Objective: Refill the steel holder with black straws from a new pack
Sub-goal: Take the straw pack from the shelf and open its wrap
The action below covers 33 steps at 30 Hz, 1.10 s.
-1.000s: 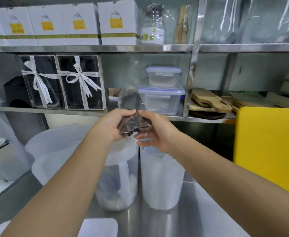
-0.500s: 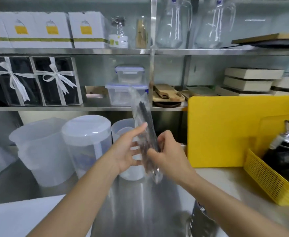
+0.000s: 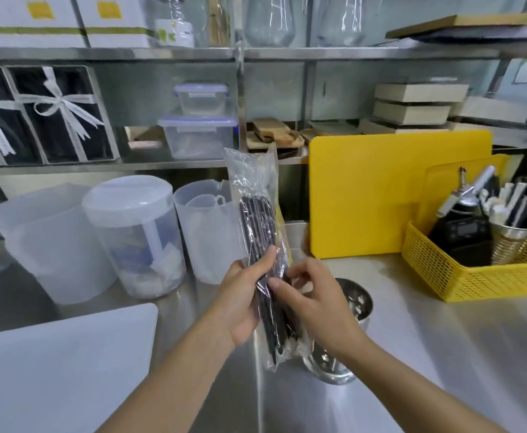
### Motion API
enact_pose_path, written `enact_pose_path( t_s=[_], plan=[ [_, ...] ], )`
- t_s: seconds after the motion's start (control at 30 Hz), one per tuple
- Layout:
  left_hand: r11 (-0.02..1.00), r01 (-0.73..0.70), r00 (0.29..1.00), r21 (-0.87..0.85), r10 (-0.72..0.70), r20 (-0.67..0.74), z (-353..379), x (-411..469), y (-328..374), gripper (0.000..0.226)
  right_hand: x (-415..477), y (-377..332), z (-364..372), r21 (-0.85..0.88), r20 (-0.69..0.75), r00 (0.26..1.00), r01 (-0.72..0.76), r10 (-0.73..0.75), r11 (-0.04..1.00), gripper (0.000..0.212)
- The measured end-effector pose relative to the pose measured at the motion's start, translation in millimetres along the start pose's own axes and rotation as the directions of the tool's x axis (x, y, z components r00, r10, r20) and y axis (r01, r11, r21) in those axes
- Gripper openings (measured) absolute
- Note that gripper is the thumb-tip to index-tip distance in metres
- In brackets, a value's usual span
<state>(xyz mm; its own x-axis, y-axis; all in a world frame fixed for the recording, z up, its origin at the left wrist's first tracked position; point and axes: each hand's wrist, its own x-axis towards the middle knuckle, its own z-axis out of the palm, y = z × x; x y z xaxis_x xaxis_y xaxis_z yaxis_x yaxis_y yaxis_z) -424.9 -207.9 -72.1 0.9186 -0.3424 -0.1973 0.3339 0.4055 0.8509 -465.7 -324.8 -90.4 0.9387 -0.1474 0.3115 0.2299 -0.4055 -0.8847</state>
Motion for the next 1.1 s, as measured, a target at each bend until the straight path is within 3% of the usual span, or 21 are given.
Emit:
enact_pose_path(
  t_s=[0.23, 0.5, 0.53, 0.6, 0.67, 0.8, 0.93, 1.03, 1.1],
  plan=[
    [0.999, 0.031, 0.999, 0.041, -0.032, 0.019, 21, -14, -40, 0.044, -25, 18, -24, -0.012, -0.074, 0.996, -0.049, 0.048, 0.999, 0.021],
    [0.982, 0.122, 0.99, 0.141, -0.129, 0.048, 64, -9, -94, 0.031, -51, 39, -84, 0.101, -0.193, 0.942, -0.259, 0.274, 0.961, 0.026],
    [0.98, 0.141, 0.988, 0.141, -0.147, 0.036, 69, -7, -103, 0.034, -53, 45, -94, 0.131, -0.201, 0.933, -0.277, 0.299, 0.952, 0.025],
    [0.97, 0.188, 0.98, 0.154, -0.195, 0.03, 80, -5, -116, 0.065, -53, 58, -115, 0.225, -0.208, 0.9, -0.337, 0.383, 0.914, 0.025],
    [0.967, 0.218, 0.973, 0.132, -0.227, 0.051, 91, 0, -128, 0.09, -50, 71, -136, 0.357, -0.17, 0.857, -0.406, 0.486, 0.841, 0.027],
    [0.969, 0.223, 0.971, 0.104, -0.23, 0.06, 116, 12, -151, 0.073, -43, 93, -176, 0.527, -0.011, 0.798, -0.508, 0.603, 0.682, 0.023],
    [0.962, 0.262, 0.96, 0.077, -0.268, 0.082, 147, 28, -178, 0.079, -40, 115, -220, 0.526, 0.216, 0.791, -0.588, 0.573, 0.614, 0.017],
    [0.932, 0.36, 0.926, 0.051, -0.363, 0.1, 165, 36, -198, 0.077, -42, 132, -247, 0.52, 0.244, 0.768, -0.619, 0.593, 0.589, 0.028],
    [0.914, 0.403, 0.904, 0.051, -0.406, 0.132, 174, 40, -213, 0.061, -42, 142, -259, 0.528, 0.237, 0.767, -0.617, 0.596, 0.584, 0.018]
  ],
)
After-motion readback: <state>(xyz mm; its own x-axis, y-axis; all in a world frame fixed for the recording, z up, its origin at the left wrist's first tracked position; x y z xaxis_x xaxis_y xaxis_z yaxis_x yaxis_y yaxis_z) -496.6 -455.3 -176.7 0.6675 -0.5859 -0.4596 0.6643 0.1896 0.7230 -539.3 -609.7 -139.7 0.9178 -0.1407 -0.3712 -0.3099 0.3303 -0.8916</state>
